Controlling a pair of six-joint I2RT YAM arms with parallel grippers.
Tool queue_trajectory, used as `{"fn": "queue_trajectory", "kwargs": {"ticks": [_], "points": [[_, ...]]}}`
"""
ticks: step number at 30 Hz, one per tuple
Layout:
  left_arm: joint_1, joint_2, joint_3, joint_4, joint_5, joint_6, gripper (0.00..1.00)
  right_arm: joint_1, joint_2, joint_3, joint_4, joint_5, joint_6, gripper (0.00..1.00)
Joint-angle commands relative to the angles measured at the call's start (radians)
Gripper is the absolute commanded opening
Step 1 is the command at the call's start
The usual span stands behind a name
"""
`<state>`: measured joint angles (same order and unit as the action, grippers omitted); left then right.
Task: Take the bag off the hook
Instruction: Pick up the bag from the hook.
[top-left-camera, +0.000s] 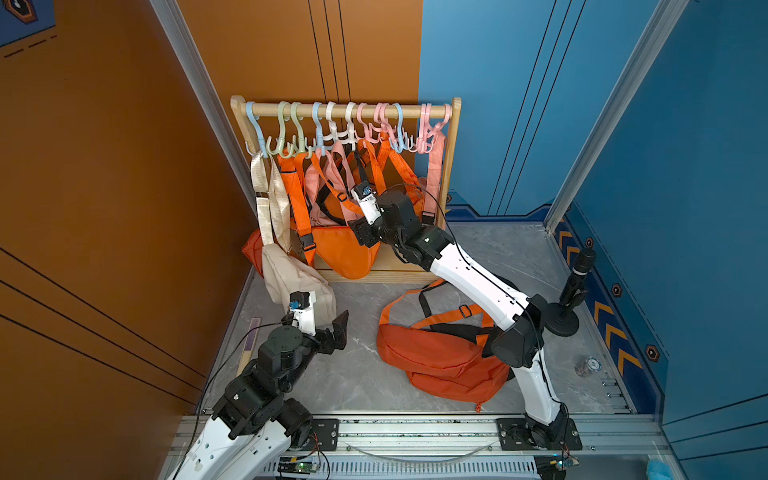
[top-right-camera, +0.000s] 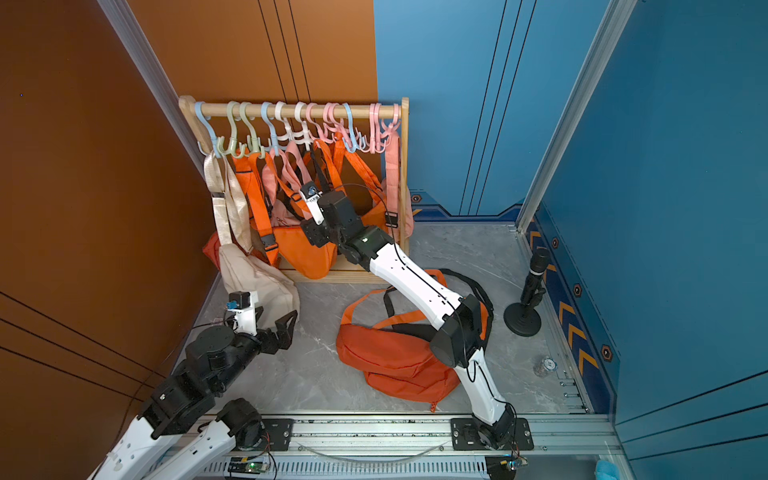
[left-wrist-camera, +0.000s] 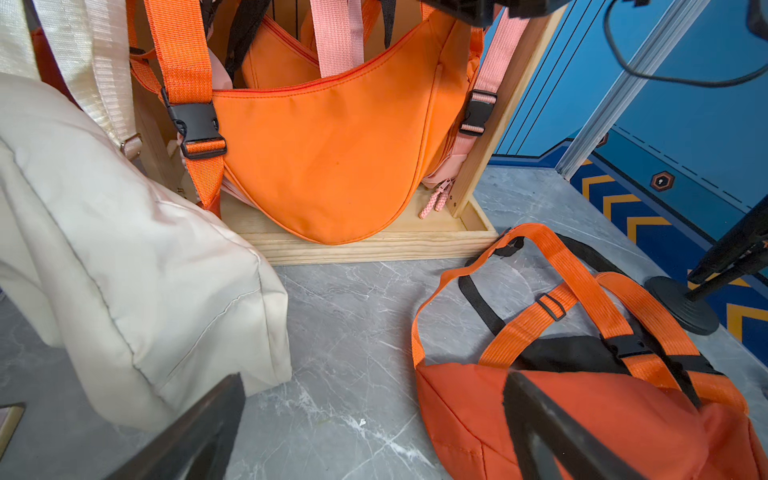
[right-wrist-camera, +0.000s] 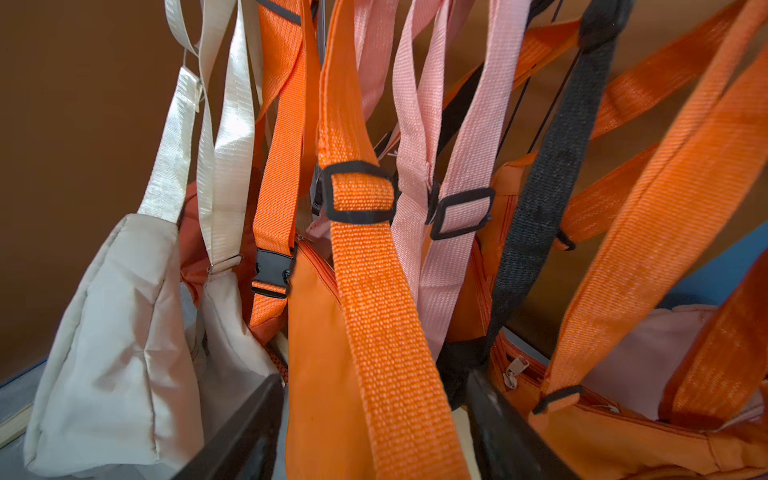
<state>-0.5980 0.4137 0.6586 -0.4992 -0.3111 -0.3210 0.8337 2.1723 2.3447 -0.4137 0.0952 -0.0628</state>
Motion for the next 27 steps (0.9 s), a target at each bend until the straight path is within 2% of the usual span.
{"fn": "queue_trajectory", "kwargs": {"ticks": [1,3,11,14,27], "points": [[0.017,-0.007,0.023,-0.021,0.003,0.026,0.98,0.009,0.029,0.068,-0.019,0.07,-0.058,0.63],[0.019,-0.003,0.023,-0.017,0.007,0.029,0.98,0.01,0.049,0.091,-0.018,0.092,-0.067,0.57],[0.045,0.027,0.032,0.003,0.027,0.042,0.98,0.0,0.057,0.107,0.01,0.132,-0.052,0.23],[0.057,0.05,0.041,0.014,0.042,0.046,0.98,-0.024,0.048,0.107,0.001,0.102,-0.011,0.0],[0.137,0.24,0.139,0.176,0.084,0.096,0.98,-0.165,-0.027,0.003,0.006,-0.003,0.134,0.0]]}}
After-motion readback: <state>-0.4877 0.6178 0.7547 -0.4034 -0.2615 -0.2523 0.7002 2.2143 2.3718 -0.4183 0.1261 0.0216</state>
